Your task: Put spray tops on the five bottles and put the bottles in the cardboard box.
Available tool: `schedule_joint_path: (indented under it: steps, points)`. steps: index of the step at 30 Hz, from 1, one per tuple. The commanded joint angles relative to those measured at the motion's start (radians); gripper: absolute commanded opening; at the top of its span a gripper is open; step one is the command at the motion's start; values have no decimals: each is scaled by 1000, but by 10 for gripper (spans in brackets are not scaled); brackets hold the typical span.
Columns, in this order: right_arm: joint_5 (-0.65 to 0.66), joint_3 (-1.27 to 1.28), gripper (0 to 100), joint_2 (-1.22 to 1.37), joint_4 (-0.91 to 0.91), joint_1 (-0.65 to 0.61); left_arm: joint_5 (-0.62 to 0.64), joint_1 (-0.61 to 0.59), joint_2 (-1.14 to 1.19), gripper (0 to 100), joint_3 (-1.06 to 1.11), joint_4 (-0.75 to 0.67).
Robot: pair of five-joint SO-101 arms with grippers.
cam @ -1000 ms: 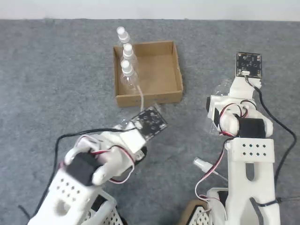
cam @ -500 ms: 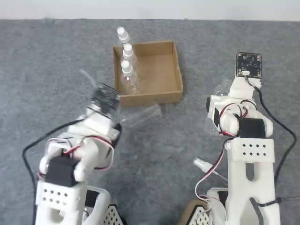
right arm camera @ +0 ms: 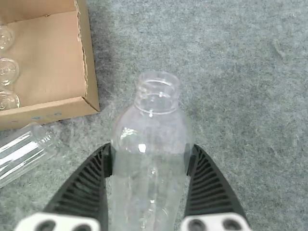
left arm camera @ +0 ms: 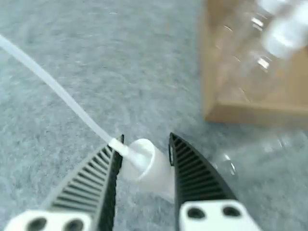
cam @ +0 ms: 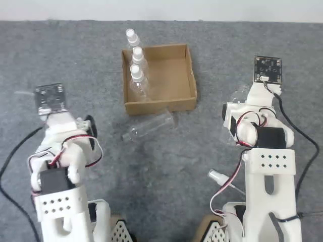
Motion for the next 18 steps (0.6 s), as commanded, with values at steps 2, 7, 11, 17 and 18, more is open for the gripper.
schedule_joint_path:
  steps: [2,7,11,17,18]
  points:
    - [6,-6,9,-35,-24,21,87,-64,-18,34,42,-110]
    - [6,-6,9,-35,-24,21,144,-110,-18,34,97,-173]
    - [6,-6,9,-35,-24,21,170,-146,-20,36,125,-203]
    - [6,-6,9,-35,-24,21,170,-161,-21,55,142,-207]
    - [6,-6,9,-35,-24,21,170,-161,-23,74,143,-204]
